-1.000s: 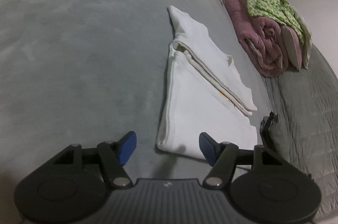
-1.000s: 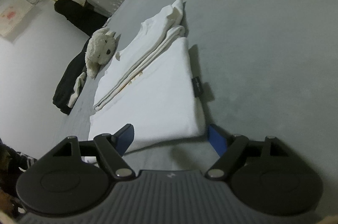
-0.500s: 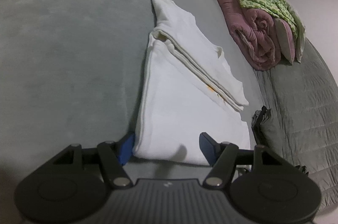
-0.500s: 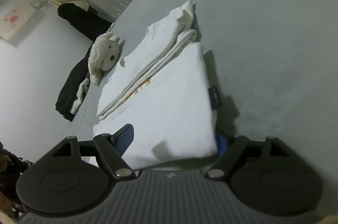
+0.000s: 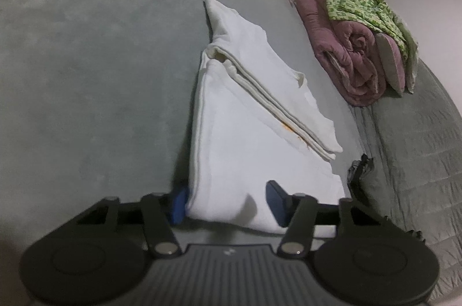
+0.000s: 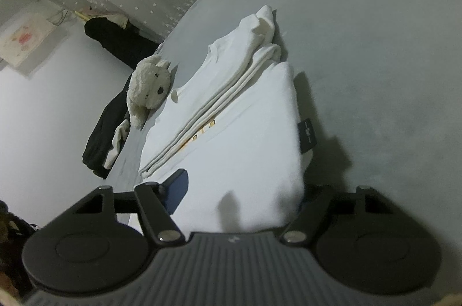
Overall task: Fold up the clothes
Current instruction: 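Move both open grippers down to the long edge of the folded white shirt, then close both grippers on the white shirt's long edge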
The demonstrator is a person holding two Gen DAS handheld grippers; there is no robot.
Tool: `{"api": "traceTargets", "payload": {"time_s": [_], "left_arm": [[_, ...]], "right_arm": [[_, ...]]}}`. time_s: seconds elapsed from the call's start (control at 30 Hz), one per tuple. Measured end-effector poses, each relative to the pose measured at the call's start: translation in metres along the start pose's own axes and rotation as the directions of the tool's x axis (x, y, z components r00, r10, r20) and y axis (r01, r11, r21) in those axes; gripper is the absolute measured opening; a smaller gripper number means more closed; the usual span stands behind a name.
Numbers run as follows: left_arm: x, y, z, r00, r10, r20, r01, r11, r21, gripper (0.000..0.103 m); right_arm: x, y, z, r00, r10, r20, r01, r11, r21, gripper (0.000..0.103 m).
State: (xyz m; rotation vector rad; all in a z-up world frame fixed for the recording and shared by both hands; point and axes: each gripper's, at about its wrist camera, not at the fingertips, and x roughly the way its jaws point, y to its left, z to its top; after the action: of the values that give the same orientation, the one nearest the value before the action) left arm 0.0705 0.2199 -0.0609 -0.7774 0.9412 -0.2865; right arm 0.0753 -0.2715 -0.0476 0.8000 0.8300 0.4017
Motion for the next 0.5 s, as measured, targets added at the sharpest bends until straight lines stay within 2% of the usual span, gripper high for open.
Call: {"api": "traceTargets", "payload": {"time_s": [0.2,0.27,0.3,0.37,0.5], "left_arm": [[0.001,0.0,-0.001,0.999,0.044,0.014,-0.044,0.999,0.0,0.027],[0.002,0.0,-0.003,0.998,0.056,0.019,-0.056,0.998,-0.001,0.019],[0.003,0.0,-0.003,0.998,0.056,0.02,-0.056,0.998,-0.005,0.015],[0.004,0.001,-0.004,0.998,0.058,0.024,-0.058,0.998,-0.017,0.014],[0.003,0.0,-0.005,0.998,0.061,0.032,-0.061,0.998,-0.026,0.012]], "right_arm": [[0.001,-0.002,0.0,1.0,-0.012,0.001,0.012,1.0,0.008,0.056],[0.002,-0.004,0.001,1.0,-0.018,0.001,0.018,1.0,0.025,0.041],[0.002,-0.006,0.001,1.0,-0.022,0.001,0.022,0.999,0.035,0.037],[0.002,-0.011,0.001,1.0,-0.025,-0.002,0.025,0.998,0.059,0.024],[0.001,-0.011,0.001,1.0,-0.019,-0.002,0.019,0.997,0.069,0.021]]}}
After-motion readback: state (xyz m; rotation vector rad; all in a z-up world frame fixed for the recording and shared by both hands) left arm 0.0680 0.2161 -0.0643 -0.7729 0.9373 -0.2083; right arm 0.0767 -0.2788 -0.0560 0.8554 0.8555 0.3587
